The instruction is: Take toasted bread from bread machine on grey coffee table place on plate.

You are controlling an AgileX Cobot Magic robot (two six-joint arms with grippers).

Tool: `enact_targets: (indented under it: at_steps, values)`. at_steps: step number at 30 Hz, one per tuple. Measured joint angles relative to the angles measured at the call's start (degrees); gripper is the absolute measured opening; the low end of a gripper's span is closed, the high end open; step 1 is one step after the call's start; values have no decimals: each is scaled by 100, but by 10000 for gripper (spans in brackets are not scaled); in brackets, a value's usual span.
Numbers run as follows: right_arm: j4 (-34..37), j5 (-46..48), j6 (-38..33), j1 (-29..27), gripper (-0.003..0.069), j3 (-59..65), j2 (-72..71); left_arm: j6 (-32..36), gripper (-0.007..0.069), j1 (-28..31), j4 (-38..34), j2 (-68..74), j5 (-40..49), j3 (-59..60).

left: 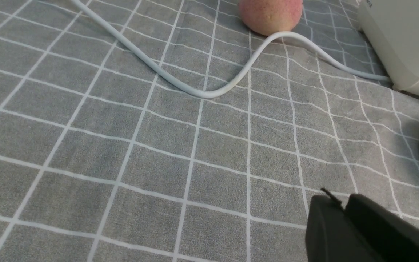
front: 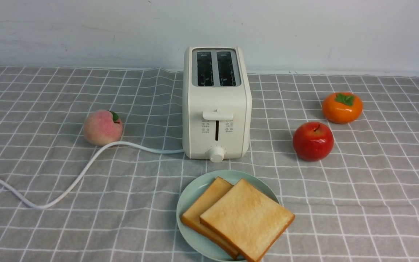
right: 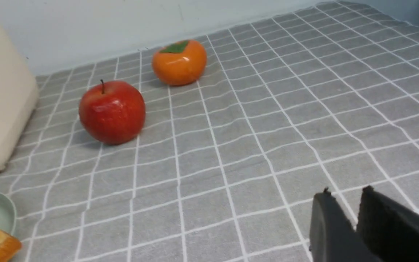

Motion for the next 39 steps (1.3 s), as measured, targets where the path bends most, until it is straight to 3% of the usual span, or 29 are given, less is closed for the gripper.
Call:
enact_targets:
  at_steps: [11,15,17,21,39]
  values:
    - [163,159,-170,-17,149,0,0,0,73,0,-4,0,0,0]
    - [948,298,-965,-17,149,0,0,0,73,0,-4,0,0,0]
    - [1473,423,-1858,-17,150,-14,0,0,77,0,-4,0,0,0]
    - [1840,487,-2394,-17,154,-32,0,0,83,0,-4,0,0,0]
    - [2015,503,-2498,-17,171,-33,0,0,101,0,-4,0,0,0]
